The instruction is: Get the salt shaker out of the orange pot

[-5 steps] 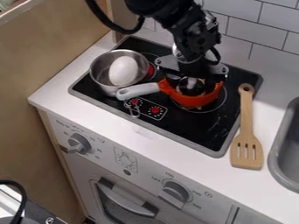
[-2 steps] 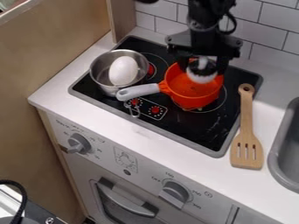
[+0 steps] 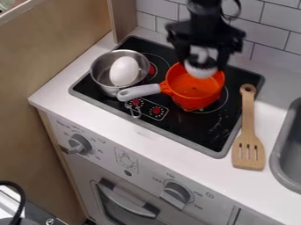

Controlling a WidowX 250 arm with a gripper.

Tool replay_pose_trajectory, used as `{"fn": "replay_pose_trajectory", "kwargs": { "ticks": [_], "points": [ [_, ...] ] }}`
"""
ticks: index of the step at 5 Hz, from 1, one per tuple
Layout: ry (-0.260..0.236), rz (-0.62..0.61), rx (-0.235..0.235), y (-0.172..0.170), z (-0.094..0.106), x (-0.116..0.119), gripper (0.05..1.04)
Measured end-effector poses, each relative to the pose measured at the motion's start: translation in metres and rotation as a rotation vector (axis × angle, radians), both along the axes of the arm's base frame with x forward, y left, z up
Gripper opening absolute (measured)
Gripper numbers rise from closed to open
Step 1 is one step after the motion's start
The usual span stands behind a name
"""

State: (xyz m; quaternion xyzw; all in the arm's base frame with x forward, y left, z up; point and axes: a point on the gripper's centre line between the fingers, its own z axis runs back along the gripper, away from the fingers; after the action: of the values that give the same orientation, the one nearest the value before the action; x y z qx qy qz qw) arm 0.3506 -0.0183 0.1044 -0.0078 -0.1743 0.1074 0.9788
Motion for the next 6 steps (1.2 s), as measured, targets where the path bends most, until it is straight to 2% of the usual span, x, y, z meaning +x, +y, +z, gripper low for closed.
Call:
{"fn": "replay_pose_trajectory", "kwargs": {
  "ticks": [1,2,3,4,6],
  "points": [
    [0.024,-0.048,0.009,0.016,0.011,-0.003,0.835],
    [-0.019,-0.118,0.012,0.036,0.024,0.016,0.835],
    [-0.041,-0.185,-0.005,0.056,0.014,0.03,0.835],
    [-0.088,-0.212,-0.012,0.074,-0.003,0.05,0.835],
    [-0.195,-0.189,-0.007,0.08,-0.037,0.075,0.835]
  ]
}}
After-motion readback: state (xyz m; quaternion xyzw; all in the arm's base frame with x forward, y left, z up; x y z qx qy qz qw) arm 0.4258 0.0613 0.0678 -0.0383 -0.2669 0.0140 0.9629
